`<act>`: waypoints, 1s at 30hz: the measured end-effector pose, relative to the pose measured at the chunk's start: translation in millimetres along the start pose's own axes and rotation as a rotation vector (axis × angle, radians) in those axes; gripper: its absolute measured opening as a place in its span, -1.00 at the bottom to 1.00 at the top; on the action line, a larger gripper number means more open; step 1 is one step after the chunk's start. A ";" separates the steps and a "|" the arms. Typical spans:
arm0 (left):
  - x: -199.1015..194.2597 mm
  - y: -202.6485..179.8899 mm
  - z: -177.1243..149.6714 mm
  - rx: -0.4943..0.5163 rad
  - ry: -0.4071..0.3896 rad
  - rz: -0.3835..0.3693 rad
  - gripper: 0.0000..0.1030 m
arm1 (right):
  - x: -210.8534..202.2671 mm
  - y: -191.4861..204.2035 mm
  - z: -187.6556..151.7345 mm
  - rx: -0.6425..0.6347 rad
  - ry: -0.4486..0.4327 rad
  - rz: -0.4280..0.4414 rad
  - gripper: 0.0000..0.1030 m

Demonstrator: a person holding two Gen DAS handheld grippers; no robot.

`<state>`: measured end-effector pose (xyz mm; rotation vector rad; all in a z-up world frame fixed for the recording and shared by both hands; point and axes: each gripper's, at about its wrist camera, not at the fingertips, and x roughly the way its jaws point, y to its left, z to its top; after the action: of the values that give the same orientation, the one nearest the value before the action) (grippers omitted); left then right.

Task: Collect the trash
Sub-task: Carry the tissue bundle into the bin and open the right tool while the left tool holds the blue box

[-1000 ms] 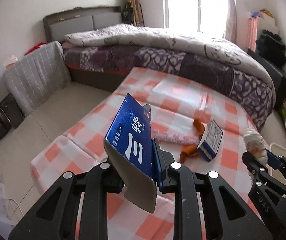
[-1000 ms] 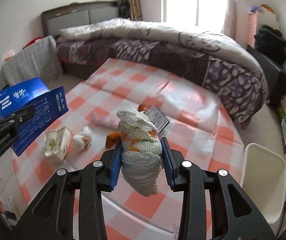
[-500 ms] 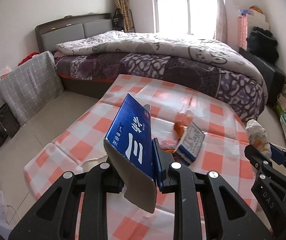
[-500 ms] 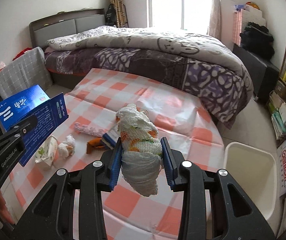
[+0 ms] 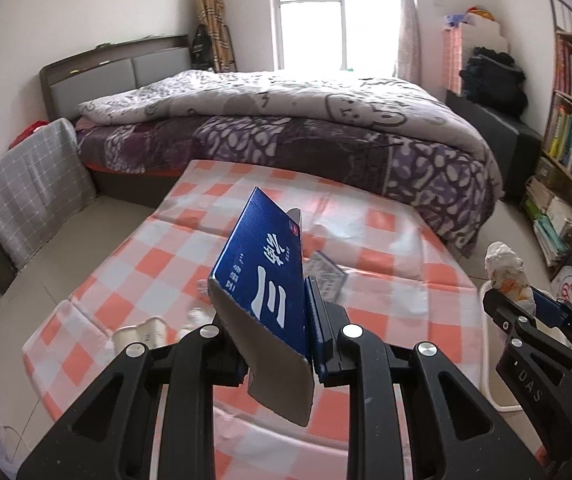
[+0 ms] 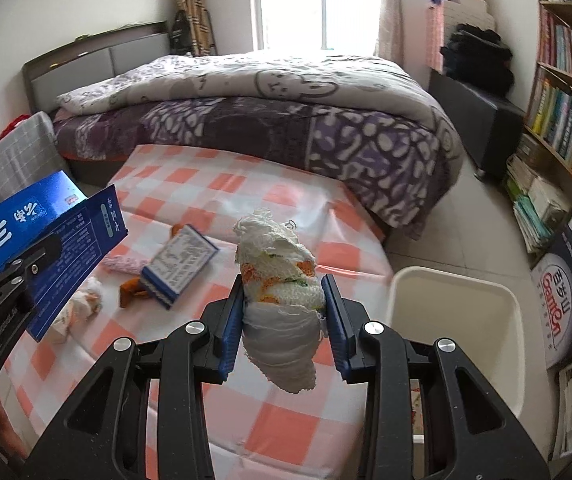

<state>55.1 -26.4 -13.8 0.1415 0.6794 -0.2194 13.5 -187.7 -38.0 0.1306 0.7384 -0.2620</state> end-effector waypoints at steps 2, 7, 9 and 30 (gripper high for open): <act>-0.2 -9.9 0.3 0.011 -0.003 -0.011 -0.54 | -1.1 -8.3 -1.1 0.009 0.001 -0.014 -0.31; 2.1 -36.3 0.9 0.036 -0.005 -0.041 -0.54 | -2.0 -39.1 -2.8 0.047 0.010 -0.060 -0.31; 3.2 -45.4 0.6 0.046 -0.005 -0.051 -0.54 | -1.6 -53.4 -3.7 0.071 0.019 -0.077 -0.31; 16.0 -170.1 -14.1 0.164 0.042 -0.254 -0.53 | -24.7 -201.9 -17.1 0.419 0.037 -0.290 0.69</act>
<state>16.7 -190.6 -44.6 0.2178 0.7204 -0.5177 -71.8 -373.1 -38.9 0.4277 0.7310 -0.6920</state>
